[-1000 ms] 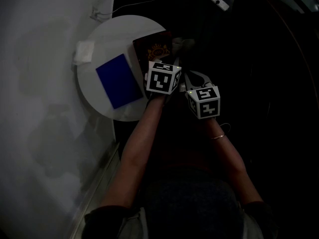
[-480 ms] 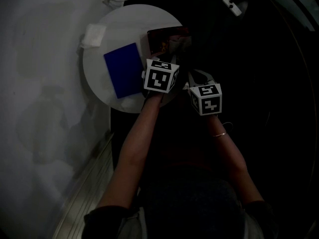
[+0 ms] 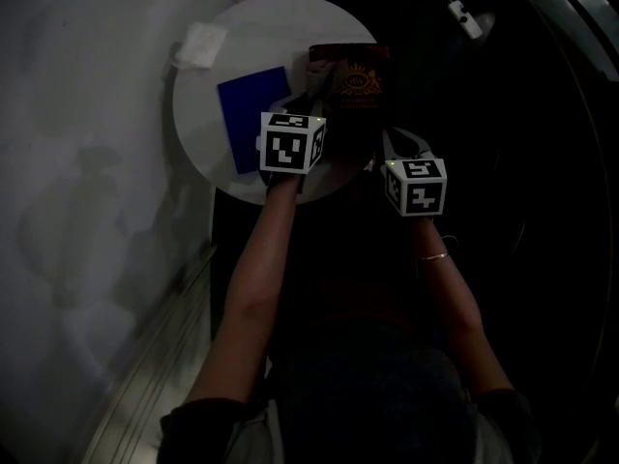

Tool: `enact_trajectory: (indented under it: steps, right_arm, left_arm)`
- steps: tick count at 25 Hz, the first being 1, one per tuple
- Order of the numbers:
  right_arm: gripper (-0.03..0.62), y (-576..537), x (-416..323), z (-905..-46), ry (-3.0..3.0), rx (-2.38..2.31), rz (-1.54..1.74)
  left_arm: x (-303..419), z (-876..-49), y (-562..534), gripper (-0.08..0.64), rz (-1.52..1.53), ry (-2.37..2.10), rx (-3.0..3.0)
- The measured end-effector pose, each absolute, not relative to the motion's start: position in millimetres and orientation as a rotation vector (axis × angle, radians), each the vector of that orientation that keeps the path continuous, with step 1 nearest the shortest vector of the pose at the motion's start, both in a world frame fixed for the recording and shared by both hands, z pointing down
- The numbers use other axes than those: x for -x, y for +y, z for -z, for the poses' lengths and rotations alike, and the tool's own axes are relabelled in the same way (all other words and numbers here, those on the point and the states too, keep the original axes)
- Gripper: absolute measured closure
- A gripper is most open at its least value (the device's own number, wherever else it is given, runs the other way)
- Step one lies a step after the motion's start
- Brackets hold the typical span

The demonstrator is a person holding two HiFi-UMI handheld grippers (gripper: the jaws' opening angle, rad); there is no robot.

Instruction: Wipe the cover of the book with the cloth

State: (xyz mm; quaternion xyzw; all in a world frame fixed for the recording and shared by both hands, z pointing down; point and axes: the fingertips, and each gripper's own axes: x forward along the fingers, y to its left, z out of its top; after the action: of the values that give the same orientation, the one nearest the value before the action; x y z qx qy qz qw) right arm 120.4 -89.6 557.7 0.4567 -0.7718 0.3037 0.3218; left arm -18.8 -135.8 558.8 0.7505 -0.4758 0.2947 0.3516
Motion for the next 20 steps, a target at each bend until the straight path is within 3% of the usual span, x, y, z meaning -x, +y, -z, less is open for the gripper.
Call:
enact_trajectory:
  steps: [10,20]
  right_arm:
    - [0.563,-82,-134,-553,-2.002,-1.255,-0.825]
    - [0.563,-63,-170,-546,-1.938,-1.399,-0.885]
  left_arm:
    - [53,-545,-111,0.526,-0.775,-1.286,-1.899]
    - [-54,-525,-100,0.526,-0.763,-1.022,-2.089]
